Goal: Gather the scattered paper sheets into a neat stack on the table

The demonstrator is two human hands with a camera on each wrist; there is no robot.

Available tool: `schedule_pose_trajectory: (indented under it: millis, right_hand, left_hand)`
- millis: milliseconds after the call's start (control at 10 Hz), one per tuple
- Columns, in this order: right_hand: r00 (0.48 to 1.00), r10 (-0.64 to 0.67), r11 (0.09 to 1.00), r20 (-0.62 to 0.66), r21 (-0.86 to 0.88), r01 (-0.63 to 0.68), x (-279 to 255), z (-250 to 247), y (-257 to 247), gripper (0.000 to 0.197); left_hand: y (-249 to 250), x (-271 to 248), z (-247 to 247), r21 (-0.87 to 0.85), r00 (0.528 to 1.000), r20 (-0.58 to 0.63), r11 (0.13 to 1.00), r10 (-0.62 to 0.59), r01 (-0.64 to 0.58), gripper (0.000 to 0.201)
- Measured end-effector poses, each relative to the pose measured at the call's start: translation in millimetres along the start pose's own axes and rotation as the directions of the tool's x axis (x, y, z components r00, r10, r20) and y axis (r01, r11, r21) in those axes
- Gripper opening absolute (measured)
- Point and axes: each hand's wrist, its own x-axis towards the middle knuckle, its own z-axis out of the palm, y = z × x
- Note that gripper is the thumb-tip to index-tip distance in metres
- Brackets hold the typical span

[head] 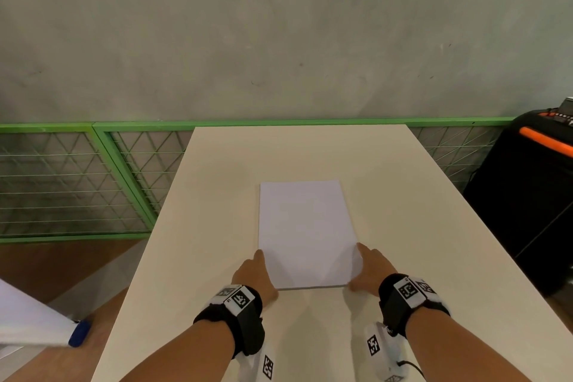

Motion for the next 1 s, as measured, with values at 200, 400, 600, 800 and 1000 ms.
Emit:
schedule_pose_trajectory:
  millis: [200, 400, 600, 800, 1000]
  right_hand:
    - [0.998, -0.056, 0.988, 0.011, -0.145, 0.057, -4, -2, -1, 0.08]
    - [0.998, -0.059, 0.977, -0.024, -0.204, 0.053, -5, 1, -6, 0.068]
    - [0.998, -0.053, 0.975, -0.035, -0.22, 0.044, -3, 1, -6, 0.065]
    - [0.998, -0.043, 0.983, -0.043, -0.182, 0.034, -5, 4, -4, 0.067]
    - [0.996, -0.016, 0.993, -0.086, -0.121, 0.006, -14, 7, -1, 0.091]
  left_hand:
    - [-4, 5, -3, 0.102, 0.992, 0.008, 0.987, 0.128, -0.128, 0.037]
    - [-6, 9, -3, 0.154, 0.986, -0.009, 0.975, 0.165, -0.161, 0.037]
    - [-3, 3, -5, 0.181, 0.985, 0.007, 0.969, 0.171, -0.17, 0.04]
    - [-5, 2, -7, 0.109, 0.99, 0.035, 0.984, 0.138, -0.141, 0.024]
    - [-25, -5, -15, -0.027, 0.997, 0.071, 1.0, -0.006, 0.008, 0.103]
